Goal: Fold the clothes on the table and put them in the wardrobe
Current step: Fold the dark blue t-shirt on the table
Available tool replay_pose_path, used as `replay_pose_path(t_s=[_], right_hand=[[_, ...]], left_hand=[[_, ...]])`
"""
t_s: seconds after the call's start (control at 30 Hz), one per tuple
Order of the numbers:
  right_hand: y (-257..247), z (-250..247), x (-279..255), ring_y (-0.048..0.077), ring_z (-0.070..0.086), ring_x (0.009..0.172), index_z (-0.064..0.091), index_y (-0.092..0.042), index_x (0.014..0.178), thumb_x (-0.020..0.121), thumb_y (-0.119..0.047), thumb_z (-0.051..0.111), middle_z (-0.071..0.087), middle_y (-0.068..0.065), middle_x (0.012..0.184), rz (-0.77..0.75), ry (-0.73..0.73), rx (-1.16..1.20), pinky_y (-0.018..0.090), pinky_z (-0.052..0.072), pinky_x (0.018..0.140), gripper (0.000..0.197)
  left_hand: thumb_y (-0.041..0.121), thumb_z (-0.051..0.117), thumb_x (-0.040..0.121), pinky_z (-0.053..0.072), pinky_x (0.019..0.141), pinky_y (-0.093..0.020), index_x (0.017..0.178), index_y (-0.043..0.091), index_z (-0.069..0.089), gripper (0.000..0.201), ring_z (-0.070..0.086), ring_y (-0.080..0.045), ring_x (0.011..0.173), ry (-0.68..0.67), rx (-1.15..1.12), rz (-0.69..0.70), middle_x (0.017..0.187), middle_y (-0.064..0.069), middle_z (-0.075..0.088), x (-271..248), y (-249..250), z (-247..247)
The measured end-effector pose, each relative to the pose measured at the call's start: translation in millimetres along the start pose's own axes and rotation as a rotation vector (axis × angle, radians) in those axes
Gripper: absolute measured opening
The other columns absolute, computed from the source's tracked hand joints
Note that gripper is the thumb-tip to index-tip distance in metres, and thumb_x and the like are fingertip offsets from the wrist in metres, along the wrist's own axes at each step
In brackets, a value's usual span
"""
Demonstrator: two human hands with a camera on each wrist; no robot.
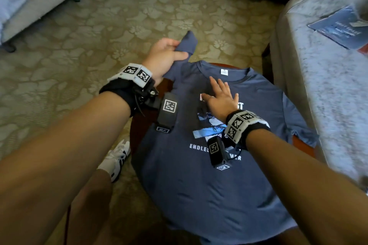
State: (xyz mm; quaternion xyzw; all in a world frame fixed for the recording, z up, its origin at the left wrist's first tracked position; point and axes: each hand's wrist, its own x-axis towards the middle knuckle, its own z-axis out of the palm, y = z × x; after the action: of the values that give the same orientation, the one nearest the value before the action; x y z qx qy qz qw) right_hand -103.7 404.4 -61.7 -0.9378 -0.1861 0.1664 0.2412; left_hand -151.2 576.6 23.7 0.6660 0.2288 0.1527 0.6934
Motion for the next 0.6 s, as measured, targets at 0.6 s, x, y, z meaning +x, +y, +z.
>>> replay_pose_path(t_s=[0.6], right_hand=[[49, -22, -54, 0.027, 0.036, 0.136, 0.041, -0.021, 0.144, 0.084, -0.065, 0.060, 0.044, 0.004, 0.144, 0.264, 0.180, 0.020, 0.047, 0.028, 0.109, 0.077]], left_hand=[[0.016, 0.067, 0.088, 0.043, 0.102, -0.029, 0.107, 0.019, 0.066, 0.020, 0.060, -0.017, 0.112, -0.083, 0.751, 0.018, 0.118, -0.002, 0.066, -28, -84, 9]])
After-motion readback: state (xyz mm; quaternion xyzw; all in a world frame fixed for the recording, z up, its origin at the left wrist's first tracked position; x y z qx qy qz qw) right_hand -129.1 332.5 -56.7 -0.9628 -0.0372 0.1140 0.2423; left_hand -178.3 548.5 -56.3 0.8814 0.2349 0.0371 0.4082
